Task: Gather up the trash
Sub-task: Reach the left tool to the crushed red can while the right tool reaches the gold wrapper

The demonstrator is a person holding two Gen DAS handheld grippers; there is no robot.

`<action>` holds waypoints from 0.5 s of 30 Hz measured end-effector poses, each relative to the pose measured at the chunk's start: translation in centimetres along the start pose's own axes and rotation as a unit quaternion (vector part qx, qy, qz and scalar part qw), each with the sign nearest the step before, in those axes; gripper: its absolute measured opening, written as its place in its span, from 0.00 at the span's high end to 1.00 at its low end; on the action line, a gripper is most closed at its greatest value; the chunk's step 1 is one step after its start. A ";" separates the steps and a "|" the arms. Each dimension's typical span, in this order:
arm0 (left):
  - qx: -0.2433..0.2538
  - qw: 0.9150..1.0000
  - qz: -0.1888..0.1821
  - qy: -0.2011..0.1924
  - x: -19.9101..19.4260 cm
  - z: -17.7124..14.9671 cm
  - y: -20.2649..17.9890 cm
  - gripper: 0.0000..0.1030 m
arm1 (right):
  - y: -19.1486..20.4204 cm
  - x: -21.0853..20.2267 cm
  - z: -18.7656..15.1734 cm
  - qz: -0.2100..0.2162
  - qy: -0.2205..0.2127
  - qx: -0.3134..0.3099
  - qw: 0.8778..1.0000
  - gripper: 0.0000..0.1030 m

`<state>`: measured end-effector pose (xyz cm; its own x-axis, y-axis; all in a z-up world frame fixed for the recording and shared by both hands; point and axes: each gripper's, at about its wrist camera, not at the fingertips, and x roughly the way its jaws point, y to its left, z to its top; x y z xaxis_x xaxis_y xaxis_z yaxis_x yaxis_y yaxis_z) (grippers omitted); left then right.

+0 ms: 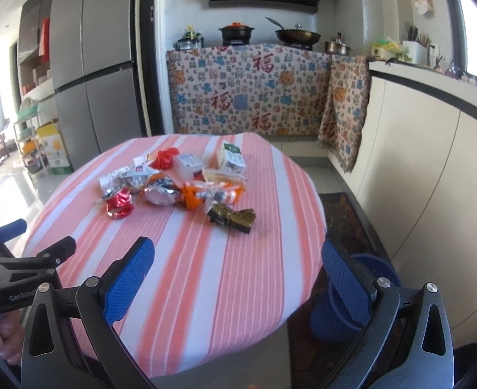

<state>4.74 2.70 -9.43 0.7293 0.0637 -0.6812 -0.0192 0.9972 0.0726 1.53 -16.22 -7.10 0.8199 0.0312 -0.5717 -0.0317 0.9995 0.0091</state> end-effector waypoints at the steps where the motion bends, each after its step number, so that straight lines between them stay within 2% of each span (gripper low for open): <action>1: -0.001 1.000 0.000 0.008 0.9 -0.3 0.2 0.00 | 0.2 0.7 -0.3 0.002 0.009 0.000 1.000 0.00; 11: -0.003 0.998 -0.004 0.067 8.7 0.7 0.8 0.00 | 2.0 9.1 -2.4 0.021 0.094 -0.025 0.995 0.00; 15: -0.010 0.996 0.006 0.090 11.8 1.3 1.1 0.00 | 2.8 12.0 -3.0 0.018 0.117 -0.045 0.992 0.00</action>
<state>14.21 4.53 -16.47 0.5941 0.0803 -0.8004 -0.0422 0.9967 0.0686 9.59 -13.08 -16.37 0.6621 0.0527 -0.7475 -0.1181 0.9924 -0.0347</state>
